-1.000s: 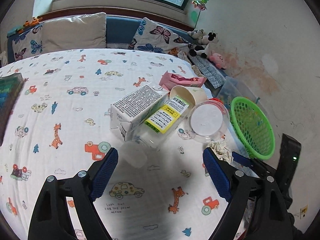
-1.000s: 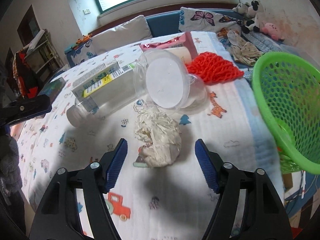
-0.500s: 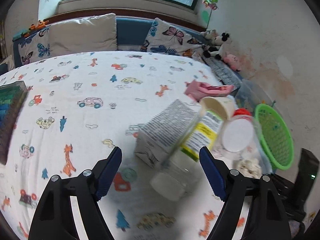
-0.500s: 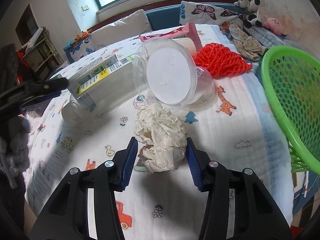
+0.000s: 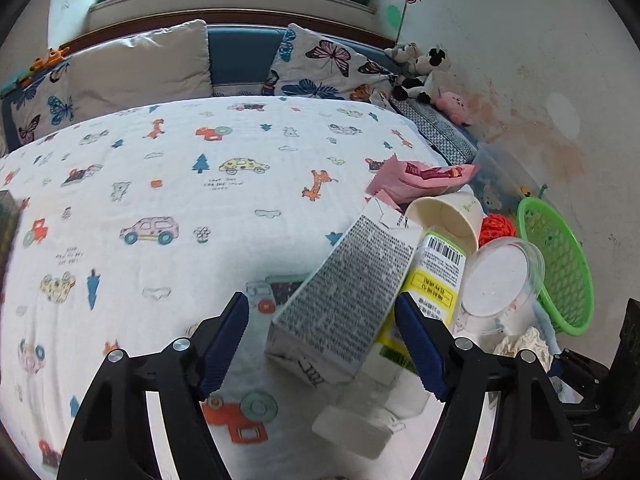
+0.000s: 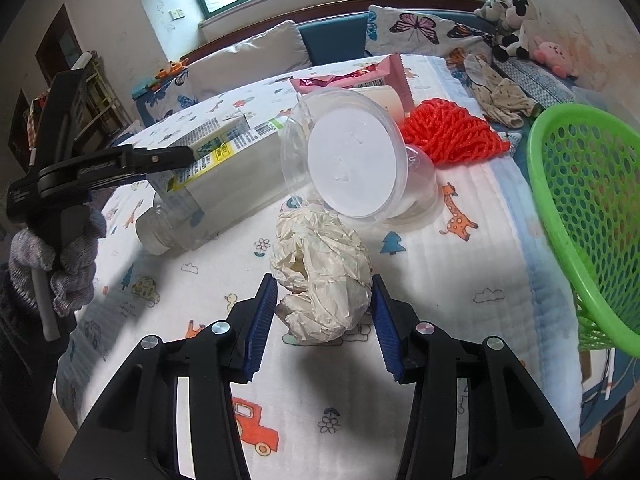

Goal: Collect trash
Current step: 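Move both tools back to the bed toward the tissue and milk carton, then grasp the milk carton with the left tool while the right tool grasps the crumpled tissue, then carry the carton and tissue over the green basket and open both tools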

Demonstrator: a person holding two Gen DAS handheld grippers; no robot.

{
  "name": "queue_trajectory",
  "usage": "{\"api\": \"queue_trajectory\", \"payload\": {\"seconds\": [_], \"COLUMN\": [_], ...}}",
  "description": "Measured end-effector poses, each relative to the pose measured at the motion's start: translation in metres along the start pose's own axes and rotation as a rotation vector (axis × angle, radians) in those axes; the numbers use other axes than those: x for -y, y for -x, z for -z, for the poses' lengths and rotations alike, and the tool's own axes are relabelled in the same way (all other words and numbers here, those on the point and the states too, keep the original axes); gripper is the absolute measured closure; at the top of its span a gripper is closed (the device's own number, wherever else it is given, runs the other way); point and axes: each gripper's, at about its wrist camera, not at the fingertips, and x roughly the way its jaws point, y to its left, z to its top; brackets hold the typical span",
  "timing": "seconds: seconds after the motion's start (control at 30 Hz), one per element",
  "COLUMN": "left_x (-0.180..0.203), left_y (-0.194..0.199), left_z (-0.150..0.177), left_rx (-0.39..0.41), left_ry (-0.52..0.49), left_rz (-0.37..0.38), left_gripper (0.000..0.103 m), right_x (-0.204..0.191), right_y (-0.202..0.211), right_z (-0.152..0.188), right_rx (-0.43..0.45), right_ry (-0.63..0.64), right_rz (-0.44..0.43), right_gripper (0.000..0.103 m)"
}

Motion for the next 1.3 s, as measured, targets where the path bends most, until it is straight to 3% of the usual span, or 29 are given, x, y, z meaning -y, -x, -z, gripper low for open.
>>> {"api": "queue_trajectory", "payload": {"seconds": [0.17, 0.6, 0.93, 1.3], "left_x": [-0.002, 0.001, -0.007, 0.032], "left_y": [-0.012, -0.016, 0.02, 0.076], "left_z": [-0.007, -0.009, -0.016, -0.021], "left_rx": [-0.019, -0.001, 0.063, 0.14], "left_ry": [-0.021, -0.039, 0.015, -0.026], "left_rz": [0.005, 0.078, 0.041, 0.105], "left_gripper": [0.031, 0.057, 0.06, 0.06], "right_x": [0.0, -0.001, 0.002, 0.031], "right_y": [0.0, 0.006, 0.03, 0.068], "right_z": [-0.001, -0.002, -0.001, -0.004], "right_rx": [0.0, 0.017, 0.063, 0.146], "right_ry": [0.001, -0.015, -0.038, -0.086], "right_rz": [0.003, 0.006, -0.011, 0.032], "right_gripper": [0.055, 0.056, 0.057, 0.057]}}
